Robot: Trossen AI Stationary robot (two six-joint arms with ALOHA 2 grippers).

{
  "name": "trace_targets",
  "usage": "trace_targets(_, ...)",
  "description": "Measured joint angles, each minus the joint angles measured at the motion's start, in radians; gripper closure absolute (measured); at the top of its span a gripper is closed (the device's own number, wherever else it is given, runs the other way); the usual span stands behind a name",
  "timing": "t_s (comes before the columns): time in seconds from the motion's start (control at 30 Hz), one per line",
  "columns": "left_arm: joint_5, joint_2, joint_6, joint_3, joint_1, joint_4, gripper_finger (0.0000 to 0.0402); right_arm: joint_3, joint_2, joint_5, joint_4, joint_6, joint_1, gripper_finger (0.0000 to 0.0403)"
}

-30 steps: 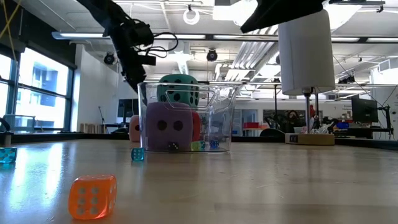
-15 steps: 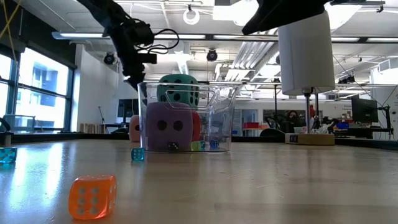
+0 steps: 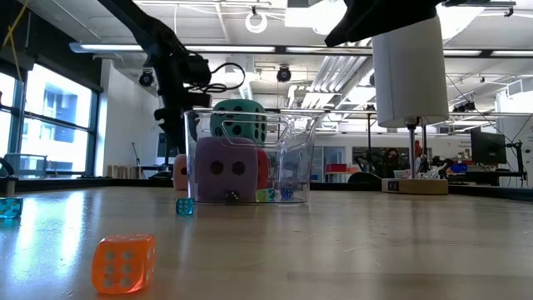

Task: Pick & Place Dice
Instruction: Put the large pink die into the transparent bin

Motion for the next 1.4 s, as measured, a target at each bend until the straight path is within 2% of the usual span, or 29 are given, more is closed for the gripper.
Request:
trace_targets(0.13,0.067,0.0,-0.013,0.0,0.019,0.037,0.0002,0.0,0.0,0.0,-0.026,0.0,0.0,0.0133)
trace_targets(0.43,0.125,0.0,-0.077,0.0,0.036,0.035,0.0002,0.0,0.0,-0.001,-0.032,0.005,0.0,0.0133)
trace_targets(0.57,0.126,0.0,-0.088,0.0,0.033,0.036,0.0002,0.0,0.0,-0.002,-0.032,0.008,0.0,0.0133)
trace_targets(0.77,0.127,0.0,-0.099,0.0,0.033,0.037,0.0002,0.0,0.0,-0.078,-0.032,0.01,0.0,0.0133)
trace_targets(1.0,0.128,0.003,-0.105,-0.005,0.033,0.037,0.0002,-0.013,0.0,-0.077,-0.032,0.012,0.0,0.0133)
trace_targets(1.4,0.091,0.112,-0.143,-0.006,0.029,0.071,0.0002,-0.024,0.0,-0.077,-0.03,0.025,0.0,0.0133)
